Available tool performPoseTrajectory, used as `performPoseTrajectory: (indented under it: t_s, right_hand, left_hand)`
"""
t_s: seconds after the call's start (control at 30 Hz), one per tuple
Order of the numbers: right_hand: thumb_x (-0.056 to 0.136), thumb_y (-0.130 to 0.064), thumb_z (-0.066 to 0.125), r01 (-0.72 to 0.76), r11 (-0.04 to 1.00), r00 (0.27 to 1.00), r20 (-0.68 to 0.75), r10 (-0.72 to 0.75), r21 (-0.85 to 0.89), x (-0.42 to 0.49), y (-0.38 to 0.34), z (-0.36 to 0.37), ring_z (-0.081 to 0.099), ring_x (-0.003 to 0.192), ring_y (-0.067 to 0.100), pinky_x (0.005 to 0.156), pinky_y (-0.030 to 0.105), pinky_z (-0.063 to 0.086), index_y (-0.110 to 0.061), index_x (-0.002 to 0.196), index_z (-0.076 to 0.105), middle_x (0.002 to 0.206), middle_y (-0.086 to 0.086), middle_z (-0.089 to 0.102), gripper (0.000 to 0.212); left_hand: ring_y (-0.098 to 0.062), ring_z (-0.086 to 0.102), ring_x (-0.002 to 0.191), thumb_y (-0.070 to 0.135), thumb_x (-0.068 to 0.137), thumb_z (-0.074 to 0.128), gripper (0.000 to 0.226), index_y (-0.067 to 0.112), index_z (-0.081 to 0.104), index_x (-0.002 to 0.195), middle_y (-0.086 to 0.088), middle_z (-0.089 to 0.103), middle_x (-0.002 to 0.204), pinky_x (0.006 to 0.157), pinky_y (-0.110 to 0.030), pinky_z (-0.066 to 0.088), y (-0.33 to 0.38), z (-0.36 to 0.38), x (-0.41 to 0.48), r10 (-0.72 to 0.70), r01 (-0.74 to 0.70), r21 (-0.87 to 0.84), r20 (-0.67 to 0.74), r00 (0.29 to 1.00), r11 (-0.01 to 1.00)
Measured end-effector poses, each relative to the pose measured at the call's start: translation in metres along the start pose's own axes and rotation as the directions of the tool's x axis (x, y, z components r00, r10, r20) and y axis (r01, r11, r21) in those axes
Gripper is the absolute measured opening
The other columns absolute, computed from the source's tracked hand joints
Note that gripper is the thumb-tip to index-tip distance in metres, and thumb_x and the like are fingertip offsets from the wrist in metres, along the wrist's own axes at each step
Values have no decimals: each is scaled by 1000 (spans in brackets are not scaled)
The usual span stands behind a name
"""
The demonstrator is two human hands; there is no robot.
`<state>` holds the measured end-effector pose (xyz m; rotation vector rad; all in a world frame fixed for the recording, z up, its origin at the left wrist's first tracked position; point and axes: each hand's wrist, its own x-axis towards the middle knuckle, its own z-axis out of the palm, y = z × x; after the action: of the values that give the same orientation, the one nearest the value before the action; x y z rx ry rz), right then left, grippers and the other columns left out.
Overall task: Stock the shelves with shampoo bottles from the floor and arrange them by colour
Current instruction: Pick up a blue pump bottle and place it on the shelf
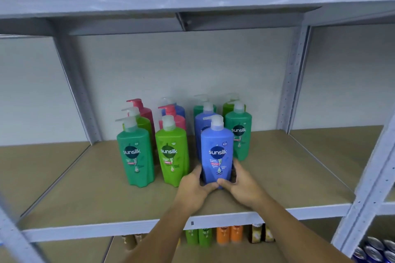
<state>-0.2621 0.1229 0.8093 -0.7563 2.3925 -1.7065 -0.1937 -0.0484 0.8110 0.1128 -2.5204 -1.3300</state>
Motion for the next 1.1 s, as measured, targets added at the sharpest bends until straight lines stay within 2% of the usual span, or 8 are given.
performPoseTrajectory:
  t_s: [0.1, 0.33, 0.47, 0.6, 0.8, 0.93, 1.03, 1.1]
  right_hand:
    - [85, -8, 76, -13, 1000, 1000, -5, 13, 22, 4, 7, 0, 61, 119, -1, 107, 36, 48, -45, 122, 50, 127, -20, 63, 58]
    - [86, 0, 71, -17, 1000, 1000, -10, 18, 24, 8, 16, -1, 54, 125, -5, 108, 26, 42, -53, 125, 46, 133, -24, 58, 70]
    - [88, 1, 70, -32, 999, 999, -18, 33, 19, 6, 16, -2, 52, 124, -12, 104, 16, 40, -53, 127, 40, 134, -26, 54, 73]
    - [89, -5, 71, -27, 1000, 999, -41, 27, -3, 7, 17, 0, 53, 125, -9, 108, 25, 42, -46, 132, 40, 134, -21, 57, 67]
    - [91, -11, 72, -19, 1000, 1000, -21, 18, -20, 9, 20, 2, 53, 127, -7, 111, 30, 42, -40, 138, 39, 135, -22, 57, 64]
    - [94, -16, 69, -26, 997, 999, 18, 27, -69, 7, 18, 4, 50, 127, -11, 114, 31, 39, -34, 143, 41, 132, -30, 55, 60]
    - [93, -36, 65, 4, 984, 999, 46, 4, -180, 3, 11, 5, 53, 128, -3, 112, 37, 43, -33, 144, 43, 135, -25, 58, 55]
    - [88, -55, 56, 3, 955, 999, 41, 9, -295, 1, 7, 6, 58, 125, 11, 106, 44, 48, -36, 142, 44, 134, -16, 63, 58]
  left_hand:
    - [-1, 66, 107, 48, 75, 77, 64, 33, 54, 133, 18, 71, 118, 96, -35, 54, -12, 2, 4, 20, -20, -13, -10, 1000, 1000]
    - [-1, 66, 102, 31, 83, 75, 58, 33, 51, 136, 16, 71, 114, 91, -32, 54, -13, 6, 4, 59, -59, 11, -62, 996, 998]
    - [-5, 66, 92, 26, 89, 72, 54, 30, 52, 139, 13, 72, 106, 85, -22, 52, -11, 5, 1, 48, -44, 48, -95, 994, 998]
    - [-10, 63, 84, 26, 94, 67, 53, 29, 50, 144, 10, 72, 102, 72, -12, 45, -7, 5, -2, 48, -34, 98, -142, 989, 995]
    - [-12, 66, 83, 25, 95, 62, 47, 31, 54, 141, 6, 75, 100, 79, -30, 53, -6, 6, -6, 39, -16, 120, -196, 980, 993]
    - [-16, 65, 79, 26, 94, 62, 49, 30, 52, 142, 2, 75, 96, 76, -33, 53, -2, 6, -7, 29, 5, 151, -216, 976, 988]
    - [-23, 62, 74, 28, 95, 62, 53, 26, 48, 146, -3, 72, 84, 72, -37, 52, 0, 4, -11, 31, 15, 214, -209, 977, 977]
    - [-26, 65, 79, 31, 95, 61, 55, 25, 47, 148, -4, 73, 86, 71, -38, 53, 2, 1, -15, 35, 16, 250, -197, 980, 968]
